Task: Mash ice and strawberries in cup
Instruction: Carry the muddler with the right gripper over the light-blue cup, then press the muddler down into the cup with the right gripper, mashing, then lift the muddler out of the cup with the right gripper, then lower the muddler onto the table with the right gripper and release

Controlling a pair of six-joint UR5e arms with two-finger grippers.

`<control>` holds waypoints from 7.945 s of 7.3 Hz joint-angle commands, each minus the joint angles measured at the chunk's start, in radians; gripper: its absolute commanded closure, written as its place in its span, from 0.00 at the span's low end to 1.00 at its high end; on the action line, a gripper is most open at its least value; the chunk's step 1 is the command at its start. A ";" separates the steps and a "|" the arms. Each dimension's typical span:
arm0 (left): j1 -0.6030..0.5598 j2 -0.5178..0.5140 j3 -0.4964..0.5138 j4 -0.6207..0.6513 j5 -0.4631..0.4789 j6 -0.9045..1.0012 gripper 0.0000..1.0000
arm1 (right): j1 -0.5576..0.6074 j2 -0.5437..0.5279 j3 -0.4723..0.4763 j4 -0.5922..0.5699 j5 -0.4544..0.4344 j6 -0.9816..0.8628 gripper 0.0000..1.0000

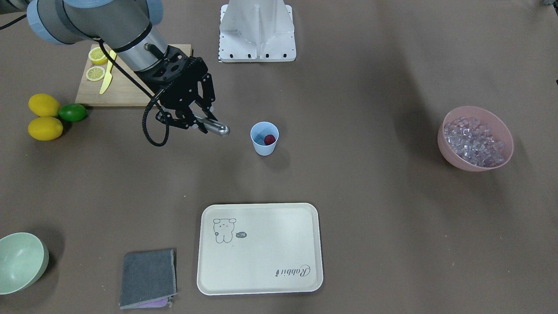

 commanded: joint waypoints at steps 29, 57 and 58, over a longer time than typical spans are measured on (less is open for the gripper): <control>0.000 0.008 0.044 -0.004 0.000 0.001 0.02 | -0.252 0.039 -0.485 1.122 -0.413 0.152 1.00; 0.038 -0.046 -0.223 0.105 0.161 -0.270 0.02 | 0.179 -0.225 -0.333 -0.242 0.179 0.327 1.00; 0.038 -0.046 -0.223 0.105 0.161 -0.270 0.02 | 0.170 -0.223 -0.332 -0.244 0.185 0.327 1.00</control>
